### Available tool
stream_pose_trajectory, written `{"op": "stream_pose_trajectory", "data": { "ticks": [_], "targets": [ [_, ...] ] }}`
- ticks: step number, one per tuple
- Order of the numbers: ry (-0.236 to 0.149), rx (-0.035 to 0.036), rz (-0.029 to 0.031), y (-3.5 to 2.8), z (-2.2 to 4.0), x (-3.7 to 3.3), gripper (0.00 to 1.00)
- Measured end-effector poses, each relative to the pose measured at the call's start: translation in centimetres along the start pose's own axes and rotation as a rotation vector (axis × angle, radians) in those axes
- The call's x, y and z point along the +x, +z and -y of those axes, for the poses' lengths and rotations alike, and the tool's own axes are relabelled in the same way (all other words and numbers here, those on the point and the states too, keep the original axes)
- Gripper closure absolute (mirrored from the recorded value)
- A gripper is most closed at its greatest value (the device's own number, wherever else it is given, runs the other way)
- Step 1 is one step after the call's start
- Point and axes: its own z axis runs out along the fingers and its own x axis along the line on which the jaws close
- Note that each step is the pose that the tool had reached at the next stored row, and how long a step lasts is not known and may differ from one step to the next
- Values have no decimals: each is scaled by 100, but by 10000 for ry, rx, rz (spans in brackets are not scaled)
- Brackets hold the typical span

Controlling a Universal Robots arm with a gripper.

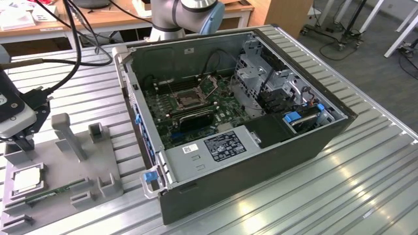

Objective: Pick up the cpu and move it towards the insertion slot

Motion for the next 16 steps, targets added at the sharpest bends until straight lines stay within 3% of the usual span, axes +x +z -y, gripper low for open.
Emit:
{"op": "stream_pose_trajectory", "data": {
  "ticks": [8, 16],
  "targets": [
    [0, 5, 1, 45, 2, 2, 89],
    [0, 5, 1, 103, 3, 45, 89]
  ]
}}
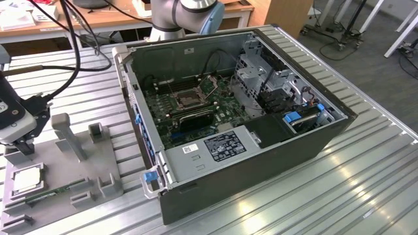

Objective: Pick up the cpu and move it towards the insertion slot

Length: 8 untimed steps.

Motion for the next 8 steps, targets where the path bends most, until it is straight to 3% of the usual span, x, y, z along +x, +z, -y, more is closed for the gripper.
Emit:
{"op": "stream_pose_trajectory", "data": {
  "ticks": [8],
  "targets": [
    [0, 1, -2, 29, 1, 25, 89]
  ]
}}
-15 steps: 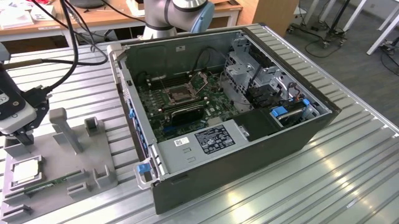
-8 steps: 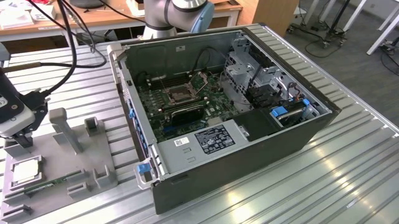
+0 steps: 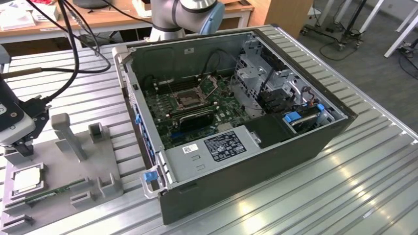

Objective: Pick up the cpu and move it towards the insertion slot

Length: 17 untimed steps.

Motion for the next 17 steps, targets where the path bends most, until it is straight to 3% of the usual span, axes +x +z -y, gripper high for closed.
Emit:
{"op": "stream_pose_trajectory", "data": {
  "ticks": [9, 17],
  "targets": [
    [0, -1, 3, 8, 0, 2, 89],
    [1, 0, 0, 100, 3, 22, 89]
  ]
}}
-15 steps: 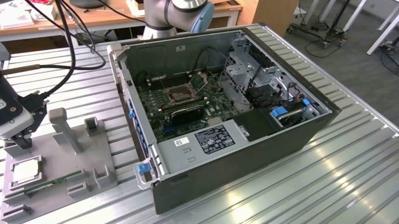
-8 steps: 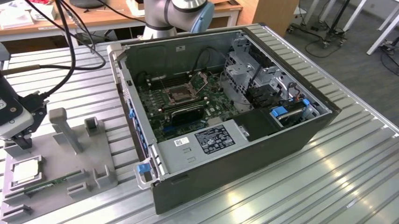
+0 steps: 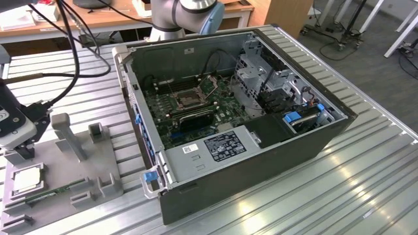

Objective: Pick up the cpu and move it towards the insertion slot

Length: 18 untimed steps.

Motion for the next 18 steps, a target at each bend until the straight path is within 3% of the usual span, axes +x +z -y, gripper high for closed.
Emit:
{"op": "stream_pose_trajectory", "data": {
  "ticks": [11, 18],
  "targets": [
    [-1, 1, 0, 136, 4, 99, 89],
    [-1, 40, 0, 212, 5, 170, 89]
  ]
}}
